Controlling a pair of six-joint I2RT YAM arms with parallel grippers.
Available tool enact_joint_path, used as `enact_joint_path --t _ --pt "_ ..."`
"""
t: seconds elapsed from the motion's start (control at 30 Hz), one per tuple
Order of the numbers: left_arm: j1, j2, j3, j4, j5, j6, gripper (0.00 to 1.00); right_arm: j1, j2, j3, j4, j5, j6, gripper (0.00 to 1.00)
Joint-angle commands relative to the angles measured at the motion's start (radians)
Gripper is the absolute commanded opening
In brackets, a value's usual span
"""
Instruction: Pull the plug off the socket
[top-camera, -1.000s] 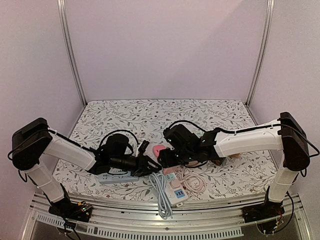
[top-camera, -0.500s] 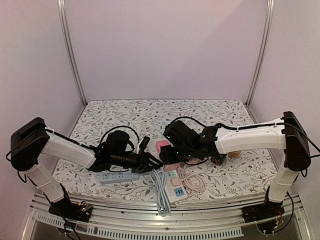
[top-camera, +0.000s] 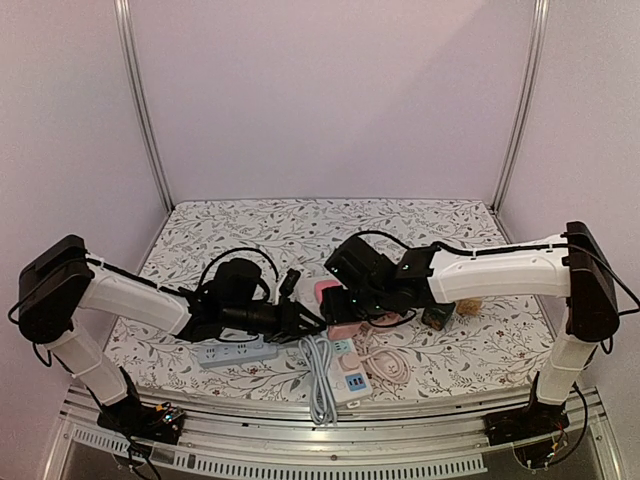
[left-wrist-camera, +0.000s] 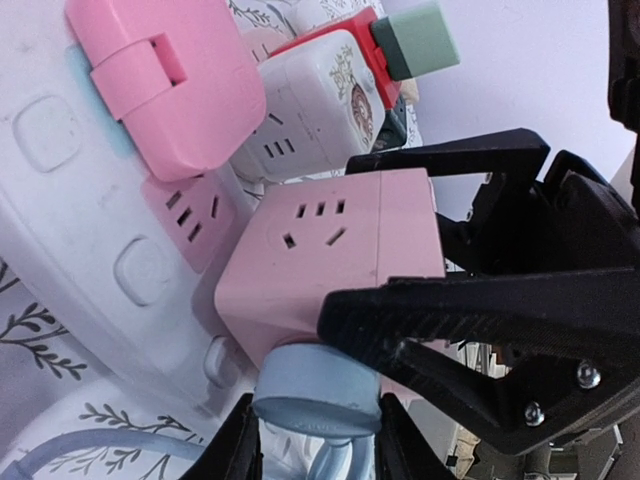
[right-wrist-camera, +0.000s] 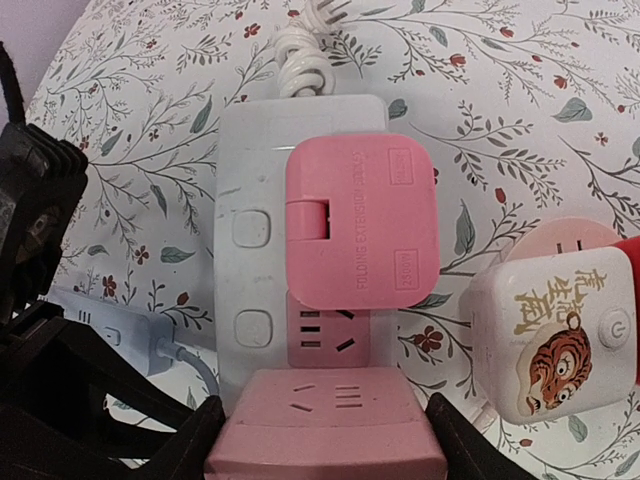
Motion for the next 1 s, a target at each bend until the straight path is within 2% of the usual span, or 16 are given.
enact_joint_path --t 0.0,0.13,0.23,0.3,0.47,0.63,0.7,0.8,0.97 --pt "-0.003 0.008 0.009 -0.079 -0.033 0.015 0.34 -0.007 -0.096 0.002 0.053 -0.022 -0.022 0.0" --pt "-0.039 0.011 0.018 -0.078 -0.04 0.014 0.55 -0.007 -0.1 0.007 0.066 -0.028 -0.022 0.0" --pt "-0.059 0.014 0.016 -0.087 -0.048 0.012 0.65 -0.006 -0.099 0.006 0.066 -0.024 -0.023 0.0" --pt "-0.066 0.01 0.013 -0.099 -0.058 0.009 0.68 -0.007 -0.098 0.001 0.066 -0.021 -0.021 0.0" --pt "-0.101 -0.026 0.021 -0.148 -0.108 0.009 0.67 -0.006 -0.096 -0.003 0.055 0.002 -0.02 0.0" --pt "-0.144 -0.109 0.05 -0.289 -0.224 0.036 0.53 -0.006 -0.088 -0.006 0.046 0.022 -0.01 0.0" --pt "-0.163 -0.139 0.061 -0.332 -0.273 0.042 0.51 -0.007 -0.081 -0.005 0.045 0.02 -0.007 0.0" --pt "-0.187 -0.17 0.085 -0.377 -0.325 0.052 0.5 -0.007 -0.073 -0.003 0.045 0.015 -0.002 0.0" --pt "-0.196 -0.14 0.119 -0.382 -0.311 0.062 0.52 -0.006 -0.069 0.002 0.046 0.008 0.0 0.0"
